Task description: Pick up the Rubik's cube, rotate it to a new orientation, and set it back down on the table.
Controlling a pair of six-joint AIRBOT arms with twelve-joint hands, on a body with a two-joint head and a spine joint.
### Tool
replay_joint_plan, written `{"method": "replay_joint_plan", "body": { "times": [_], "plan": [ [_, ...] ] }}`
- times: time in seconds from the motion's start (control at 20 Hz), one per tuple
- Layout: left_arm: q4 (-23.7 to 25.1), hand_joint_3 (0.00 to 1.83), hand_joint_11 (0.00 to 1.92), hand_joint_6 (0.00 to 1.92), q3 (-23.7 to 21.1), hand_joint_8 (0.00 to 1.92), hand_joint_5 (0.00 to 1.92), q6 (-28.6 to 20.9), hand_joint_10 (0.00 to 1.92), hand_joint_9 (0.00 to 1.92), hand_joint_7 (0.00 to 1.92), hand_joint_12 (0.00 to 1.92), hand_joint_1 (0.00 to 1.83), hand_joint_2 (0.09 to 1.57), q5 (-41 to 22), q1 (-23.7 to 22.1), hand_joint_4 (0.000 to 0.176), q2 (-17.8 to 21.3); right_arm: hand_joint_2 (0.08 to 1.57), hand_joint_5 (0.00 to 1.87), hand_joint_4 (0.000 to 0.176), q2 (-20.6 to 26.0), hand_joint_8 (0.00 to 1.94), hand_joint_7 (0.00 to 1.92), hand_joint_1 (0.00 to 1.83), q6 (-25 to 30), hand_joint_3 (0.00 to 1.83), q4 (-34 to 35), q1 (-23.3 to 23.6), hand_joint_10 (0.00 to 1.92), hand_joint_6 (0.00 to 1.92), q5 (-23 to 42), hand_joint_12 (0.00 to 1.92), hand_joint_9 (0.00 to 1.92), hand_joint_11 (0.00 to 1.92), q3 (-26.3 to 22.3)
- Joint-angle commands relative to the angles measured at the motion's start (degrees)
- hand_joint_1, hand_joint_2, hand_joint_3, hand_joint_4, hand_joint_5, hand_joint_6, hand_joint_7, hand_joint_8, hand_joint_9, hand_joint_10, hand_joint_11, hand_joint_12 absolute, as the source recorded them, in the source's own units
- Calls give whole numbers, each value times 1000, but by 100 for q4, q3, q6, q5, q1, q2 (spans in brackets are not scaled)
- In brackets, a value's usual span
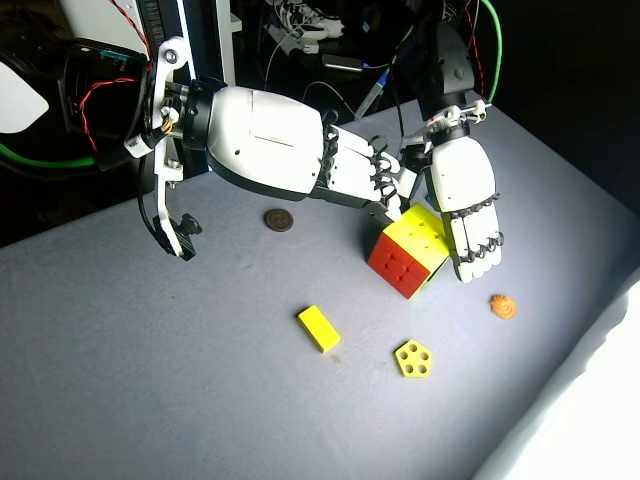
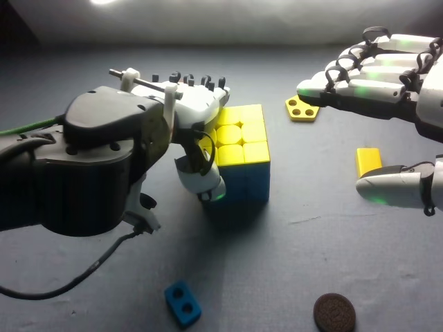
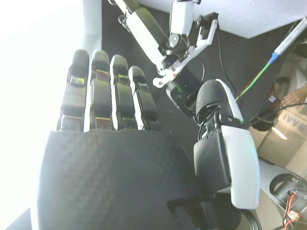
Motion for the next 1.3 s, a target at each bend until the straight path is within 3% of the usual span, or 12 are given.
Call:
{"method": "replay_joint_plan", "body": {
  "times": [0.0, 0.45, 0.5, 0.55, 0.6, 0.65, 0.7, 0.75, 0.9, 1.0, 1.05, 1.25],
  "plan": [
    [306, 1, 0, 0, 19, 0, 0, 13, 0, 0, 0, 0, 962, 958, -47, 1, 0, -7, 1278, 60, 0, 13, 1, 141, 164, -17, 4, 106, 22, 2, 1, 659, 363, 172, 0, -22],
    [294, 17, 2, 0, 33, 0, 0, 13, 0, 0, 0, 1, 980, 993, -47, -12, 0, -19, 1290, 7, 0, 7, 9, 103, 150, -55, 0, 106, 5, 5, 3, 659, 188, 133, 0, -30],
    [281, 3, 0, 6, 31, 16, 39, 13, 21, 112, 90, 370, 983, 1024, -47, -12, 0, -19, 1295, 1, 0, 6, 2, 89, 135, -56, 2, 106, 4, 1, 0, 659, 182, 124, 0, -31],
    [277, 3, 0, 6, 31, 16, 39, 13, 21, 112, 90, 370, 983, 1024, -47, -12, 0, -19, 1295, 1, 0, 6, 2, 89, 135, -56, 2, 106, 4, 1, 0, 659, 182, 124, 0, -31],
    [275, 2, 0, 55, 29, 113, 214, 13, 231, 293, 347, 988, 1011, 1052, -47, -16, 0, -19, 1285, 16, 0, 6, 5, 101, 187, -56, 0, 106, 3, 2, 5, 659, 212, 127, 0, -31],
    [272, 4, 0, 167, 29, 618, 299, 13, 718, 265, 290, 1244, 1048, 1063, -47, -20, 0, -18, 1283, 31, 0, 6, 6, 115, 175, -56, 0, 106, 2, 3, 9, 659, 246, 131, 0, -31],
    [263, 4, 0, 167, 28, 618, 299, 13, 718, 265, 290, 1244, 1048, 1063, -47, -24, 0, -18, 1283, 31, 0, 6, 6, 115, 175, -56, 0, 106, 2, 3, 9, 659, 246, 131, 0, -31],
    [258, 2, 15, 1081, 26, 1503, 105, 13, 1443, 199, 76, 1651, 1074, 1079, -47, -28, 0, -18, 1282, 27, 0, 7, 2, 111, 190, -56, 0, 107, 2, 2, 5, 659, 279, 128, 0, -31],
    [241, 9, 110, 1476, 18, 1727, 225, 13, 1770, 196, 183, 1861, 1159, 1103, -47, -42, 0, -17, 1284, 38, 0, 7, 2, 120, 170, -56, 0, 107, -2, 9, 5, 659, 318, 148, 0, -31],
    [241, 5, 137, 1487, 12, 1778, 279, 13, 1838, 214, 214, 1909, 1192, 1098, -45, -66, 0, -13, 1280, 56, 0, 7, 10, 157, 155, -55, 0, 107, -7, 17, 11, 659, 384, 170, 0, -31],
    [241, 21, 188, 1487, 8, 1851, 580, 13, 1909, 216, 229, 1921, 1093, 1239, -29, -83, 0, -4, 1278, 66, 0, 7, 10, 170, 158, -55, 0, 107, -9, 21, 13, 659, 412, 184, 0, -31],
    [193, 0, 271, 1550, -45, 1883, 609, 21, 1897, 260, 289, 1921, 1052, 1318, 71, -198, 0, 90, 1273, 102, 0, 13, 4, 180, 149, -391, 0, 255, -41, 23, 19, 662, 497, 199, 0, -29]
  ]
}}
